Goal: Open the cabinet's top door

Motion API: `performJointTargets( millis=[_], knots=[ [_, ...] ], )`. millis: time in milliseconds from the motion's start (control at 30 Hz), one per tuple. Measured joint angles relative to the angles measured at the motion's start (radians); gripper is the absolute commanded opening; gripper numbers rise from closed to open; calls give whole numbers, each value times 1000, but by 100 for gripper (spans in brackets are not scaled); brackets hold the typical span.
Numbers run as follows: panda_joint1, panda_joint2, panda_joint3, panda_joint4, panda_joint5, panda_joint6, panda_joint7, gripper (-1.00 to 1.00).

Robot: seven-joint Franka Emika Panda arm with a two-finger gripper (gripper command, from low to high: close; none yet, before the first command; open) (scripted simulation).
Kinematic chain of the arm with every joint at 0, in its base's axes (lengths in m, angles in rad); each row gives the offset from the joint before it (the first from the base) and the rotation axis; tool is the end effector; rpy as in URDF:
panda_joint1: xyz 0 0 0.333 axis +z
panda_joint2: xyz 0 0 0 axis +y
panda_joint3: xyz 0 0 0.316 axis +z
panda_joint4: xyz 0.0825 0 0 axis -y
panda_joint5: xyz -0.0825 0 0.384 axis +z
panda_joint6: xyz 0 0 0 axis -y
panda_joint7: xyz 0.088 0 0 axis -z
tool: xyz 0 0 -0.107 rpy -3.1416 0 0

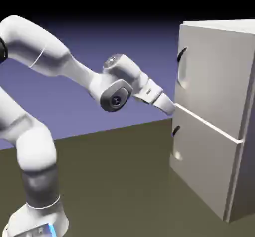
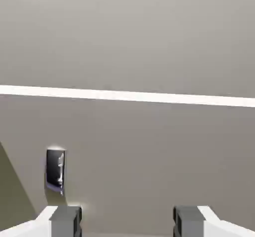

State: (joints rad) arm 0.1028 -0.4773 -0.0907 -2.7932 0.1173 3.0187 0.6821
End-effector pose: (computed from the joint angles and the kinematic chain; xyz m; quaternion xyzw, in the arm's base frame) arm 0.4026 -0.0036 0.4256 -0.8671 0.3596 -0.3048 0.1612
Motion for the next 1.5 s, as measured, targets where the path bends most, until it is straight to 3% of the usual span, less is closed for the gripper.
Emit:
performJointTargets(
  millis=[1500],
  knots=[
    [1514,1546,-1513,280,1957,-305,-983,0]
  ],
)
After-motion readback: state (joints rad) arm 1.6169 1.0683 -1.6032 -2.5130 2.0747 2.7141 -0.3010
